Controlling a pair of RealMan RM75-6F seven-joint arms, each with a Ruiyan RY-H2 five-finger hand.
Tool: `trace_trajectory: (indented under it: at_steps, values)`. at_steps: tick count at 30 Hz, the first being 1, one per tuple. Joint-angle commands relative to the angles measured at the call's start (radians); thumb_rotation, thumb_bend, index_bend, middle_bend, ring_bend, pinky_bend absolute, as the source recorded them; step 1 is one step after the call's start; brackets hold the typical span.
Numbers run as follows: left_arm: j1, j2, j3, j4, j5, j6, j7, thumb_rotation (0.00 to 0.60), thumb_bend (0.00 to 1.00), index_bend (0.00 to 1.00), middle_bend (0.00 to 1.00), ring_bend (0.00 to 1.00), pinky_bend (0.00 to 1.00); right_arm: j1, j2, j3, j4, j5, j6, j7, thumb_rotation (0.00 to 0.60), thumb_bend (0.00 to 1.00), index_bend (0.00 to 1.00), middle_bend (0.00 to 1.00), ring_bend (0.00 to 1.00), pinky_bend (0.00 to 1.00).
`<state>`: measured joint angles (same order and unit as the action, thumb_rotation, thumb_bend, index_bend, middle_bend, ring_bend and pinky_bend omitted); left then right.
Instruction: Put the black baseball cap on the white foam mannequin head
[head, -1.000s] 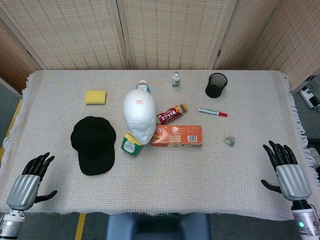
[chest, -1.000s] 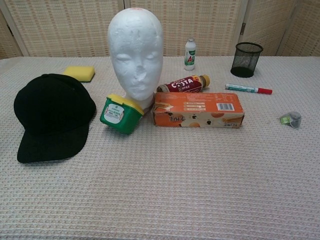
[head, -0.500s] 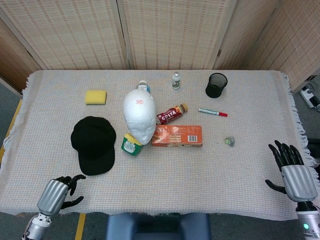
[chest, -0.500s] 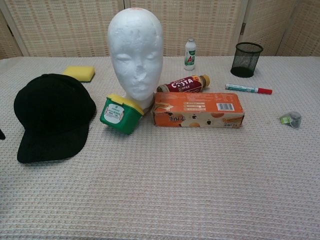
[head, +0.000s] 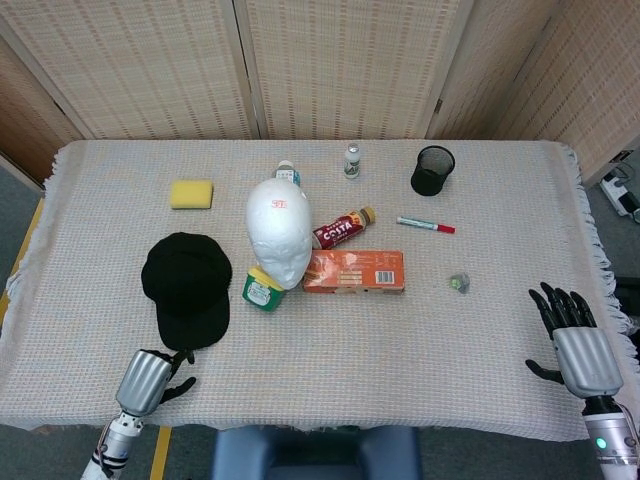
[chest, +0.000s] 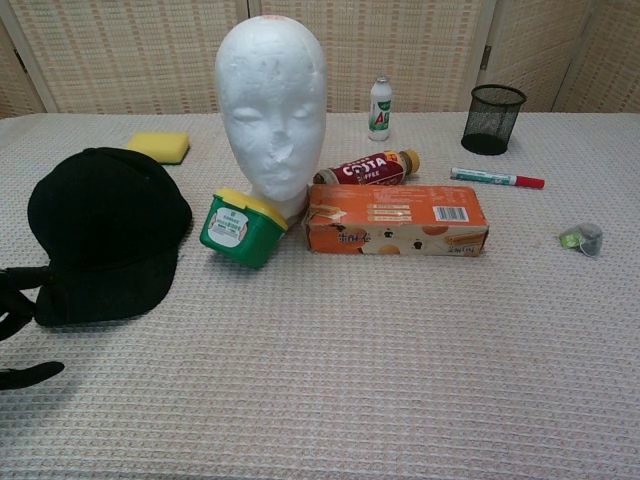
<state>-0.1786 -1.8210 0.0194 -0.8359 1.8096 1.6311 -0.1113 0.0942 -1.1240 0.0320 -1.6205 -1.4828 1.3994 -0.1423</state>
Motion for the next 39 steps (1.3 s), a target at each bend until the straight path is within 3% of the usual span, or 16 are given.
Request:
trace_trajectory:
  at_steps: [1, 8, 17, 39]
  values:
    - [-0.026, -0.107, -0.014, 0.169, -0.009, 0.036, -0.024, 0.6, 0.2, 0.55, 1.0, 1.0, 1.0, 0.0, 0.011, 0.0, -0.011, 0.006, -0.004, 0.0, 0.6, 0.04, 0.0, 0.0, 0.0, 0.0]
    - [-0.057, -0.206, -0.007, 0.371, -0.026, 0.037, -0.102, 0.6, 0.25, 0.54, 1.0, 1.0, 1.0, -0.013, 0.033, 0.005, -0.033, -0.002, 0.03, 0.02, 0.6, 0.05, 0.0, 0.0, 0.0, 0.0]
    - [-0.09, -0.284, -0.011, 0.526, -0.07, 0.011, -0.143, 0.6, 0.29, 0.54, 1.0, 1.0, 1.0, -0.019, 0.059, 0.003, -0.056, 0.007, 0.028, 0.025, 0.6, 0.04, 0.0, 0.0, 0.0, 0.0]
    - [-0.14, -0.323, -0.025, 0.659, -0.161, -0.054, -0.137, 0.6, 0.32, 0.52, 1.0, 1.0, 1.0, -0.011, 0.086, -0.016, -0.078, -0.005, -0.007, 0.036, 0.6, 0.05, 0.0, 0.0, 0.0, 0.0]
